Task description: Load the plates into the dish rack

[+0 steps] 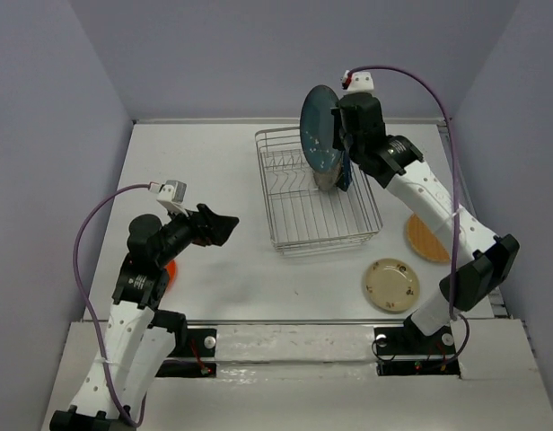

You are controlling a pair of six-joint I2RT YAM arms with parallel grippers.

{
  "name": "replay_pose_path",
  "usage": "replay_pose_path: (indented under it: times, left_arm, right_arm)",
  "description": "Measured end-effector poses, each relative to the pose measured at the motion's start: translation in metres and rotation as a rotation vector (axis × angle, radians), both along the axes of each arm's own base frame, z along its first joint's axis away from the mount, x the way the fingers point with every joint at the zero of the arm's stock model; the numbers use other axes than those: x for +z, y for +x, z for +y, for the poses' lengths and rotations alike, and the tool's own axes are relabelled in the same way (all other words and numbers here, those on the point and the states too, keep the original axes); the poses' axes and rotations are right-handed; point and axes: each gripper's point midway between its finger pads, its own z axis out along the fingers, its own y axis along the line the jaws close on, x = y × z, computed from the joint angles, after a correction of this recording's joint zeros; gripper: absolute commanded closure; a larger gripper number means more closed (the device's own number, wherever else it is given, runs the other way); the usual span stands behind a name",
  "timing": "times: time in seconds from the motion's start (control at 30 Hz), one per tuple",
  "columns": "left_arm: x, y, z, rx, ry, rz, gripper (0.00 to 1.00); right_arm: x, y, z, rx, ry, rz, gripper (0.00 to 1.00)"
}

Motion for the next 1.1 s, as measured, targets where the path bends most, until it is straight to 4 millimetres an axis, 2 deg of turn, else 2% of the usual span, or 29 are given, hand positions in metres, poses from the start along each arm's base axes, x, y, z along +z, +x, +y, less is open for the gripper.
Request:
replay_pose_path:
  times: [0.07, 0.13, 0.23, 0.37, 0.5, 0.63, 0.8, 1.0, 1.1]
  left_arm:
    - [0.001, -0.002, 0.001, 0.002, 0.011, -0.010, 0.01]
    - [0.000, -0.002, 0.001, 0.007, 0.017, -0.015, 0.01]
    - [0.000, -0.002, 0.002, 0.012, 0.024, -0.016, 0.01]
    - [-0.002, -0.002, 0.003, 0.017, 0.029, -0.011, 0.01]
    - [-0.003, -0.002, 0.004, 0.021, 0.031, -0.007, 0.01]
    - [-0.004, -0.002, 0.005, 0.025, 0.033, -0.003, 0.01]
    - [-0.004, -0.001, 0.006, 0.032, 0.035, -0.002, 0.01]
    - [-0.005, 0.000, 0.007, 0.040, 0.036, -0.001, 0.01]
    - [-0.005, 0.000, 0.007, 0.044, 0.038, 0.000, 0.01]
  right_arm:
    - [0.005, 0.015, -0.006, -0.050, -0.068, -0.020, 0.93]
    - [0.002, 0.024, -0.006, -0.067, -0.106, -0.020, 0.93]
    - [-0.012, 0.038, -0.006, -0.092, -0.181, -0.003, 0.93]
    - [-0.043, 0.050, -0.010, -0.110, -0.266, 0.058, 0.93]
    - [-0.063, 0.055, -0.017, -0.118, -0.297, 0.108, 0.93]
    - [-0.071, 0.059, -0.026, -0.135, -0.282, 0.127, 0.93]
    - [-0.089, 0.060, -0.022, -0.128, -0.247, 0.157, 0.93]
    - [-0.133, 0.060, -0.011, -0.105, -0.221, 0.236, 0.93]
    - [-0.145, 0.061, -0.007, -0.110, -0.200, 0.248, 0.93]
